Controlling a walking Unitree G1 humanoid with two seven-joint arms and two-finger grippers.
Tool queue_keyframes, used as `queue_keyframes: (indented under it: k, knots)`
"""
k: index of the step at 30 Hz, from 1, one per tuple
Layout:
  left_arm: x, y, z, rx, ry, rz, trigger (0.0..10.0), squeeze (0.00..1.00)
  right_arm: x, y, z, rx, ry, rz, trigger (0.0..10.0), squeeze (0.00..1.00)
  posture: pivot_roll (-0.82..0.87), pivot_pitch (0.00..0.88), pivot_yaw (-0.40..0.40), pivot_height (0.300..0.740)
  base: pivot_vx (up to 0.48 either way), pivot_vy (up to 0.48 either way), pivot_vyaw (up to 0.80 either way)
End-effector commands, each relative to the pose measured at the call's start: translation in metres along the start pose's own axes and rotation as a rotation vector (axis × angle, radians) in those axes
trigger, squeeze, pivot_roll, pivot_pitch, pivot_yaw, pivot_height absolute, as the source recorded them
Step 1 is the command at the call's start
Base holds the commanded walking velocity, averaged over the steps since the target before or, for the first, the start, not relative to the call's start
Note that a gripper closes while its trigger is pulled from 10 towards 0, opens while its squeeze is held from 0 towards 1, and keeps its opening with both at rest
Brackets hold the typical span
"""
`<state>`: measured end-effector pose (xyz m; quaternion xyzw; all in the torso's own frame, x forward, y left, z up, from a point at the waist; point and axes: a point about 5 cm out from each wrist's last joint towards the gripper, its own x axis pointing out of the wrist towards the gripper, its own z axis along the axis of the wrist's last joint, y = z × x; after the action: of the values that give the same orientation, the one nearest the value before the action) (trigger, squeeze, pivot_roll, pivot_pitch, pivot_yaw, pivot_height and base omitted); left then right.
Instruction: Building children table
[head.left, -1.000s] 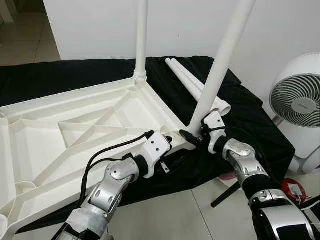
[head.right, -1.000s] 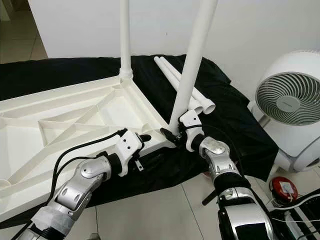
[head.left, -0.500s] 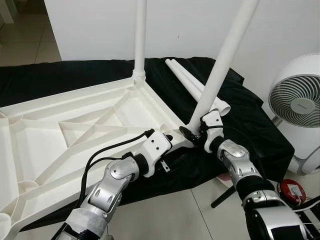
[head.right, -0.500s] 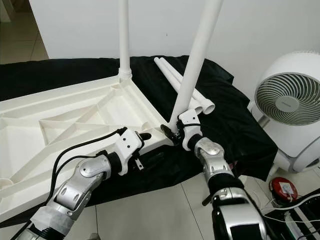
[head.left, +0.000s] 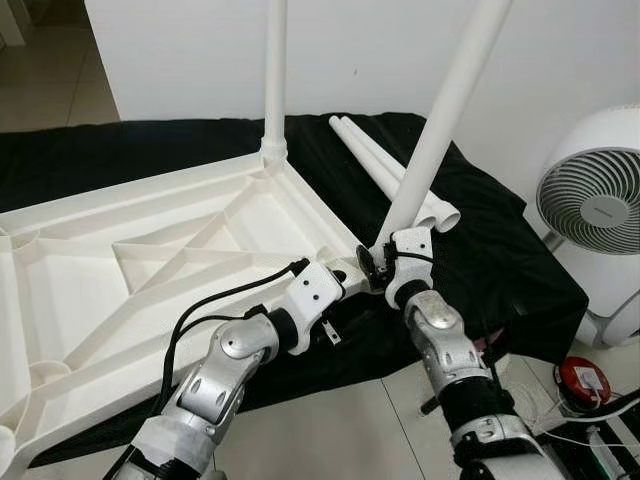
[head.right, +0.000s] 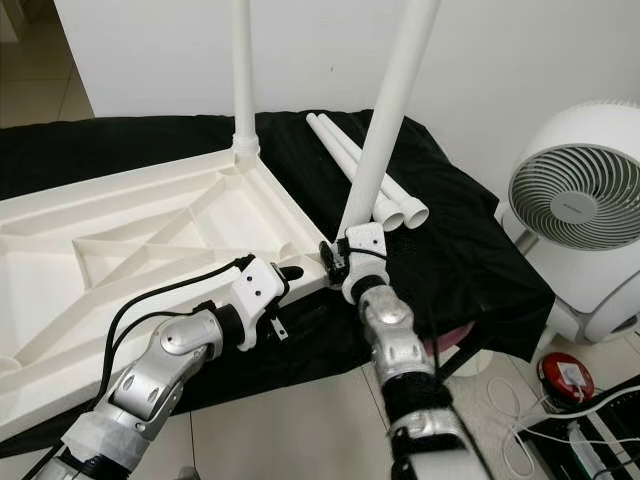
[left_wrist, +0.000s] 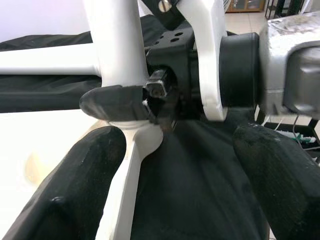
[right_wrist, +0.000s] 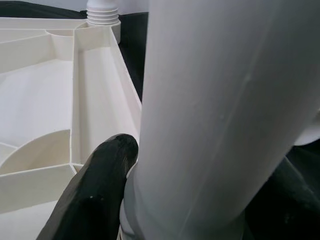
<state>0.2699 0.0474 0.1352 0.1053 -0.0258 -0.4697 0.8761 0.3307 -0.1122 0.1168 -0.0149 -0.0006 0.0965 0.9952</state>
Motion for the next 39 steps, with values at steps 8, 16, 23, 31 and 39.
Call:
queue_keyframes:
  k: [8,16,23,31,39]
  knots:
    - [0.001,0.0,-0.001,-0.007,0.002,-0.013,10.0,0.0,-0.016,0.017,-0.005,0.073,0.033,-0.117,10.0,0.0,0.0,0.0,-0.073,0.74,0.0,0.0,0.0]
    - [0.0,0.003,-0.001,0.0,0.006,-0.009,10.0,0.0,-0.016,0.017,0.001,0.078,0.021,-0.101,10.0,1.0,0.0,0.0,-0.074,0.74,0.0,0.0,0.0]
    - [0.0,0.003,0.0,0.001,0.004,-0.002,10.0,0.0,-0.013,0.005,0.01,0.071,-0.01,0.063,10.0,0.0,0.01,0.0,-0.077,0.74,0.0,0.0,0.0]
    - [-0.001,0.004,0.001,0.004,0.001,0.003,10.0,0.0,-0.006,-0.014,0.018,-0.029,-0.036,0.301,10.0,0.0,0.02,0.0,-0.079,0.74,0.0,0.0,0.0]
    - [-0.002,0.007,0.003,0.01,0.0,0.01,10.0,0.0,-0.001,-0.026,0.015,-0.145,-0.006,0.503,10.0,0.0,0.03,0.0,-0.078,0.74,0.0,0.0,0.0]
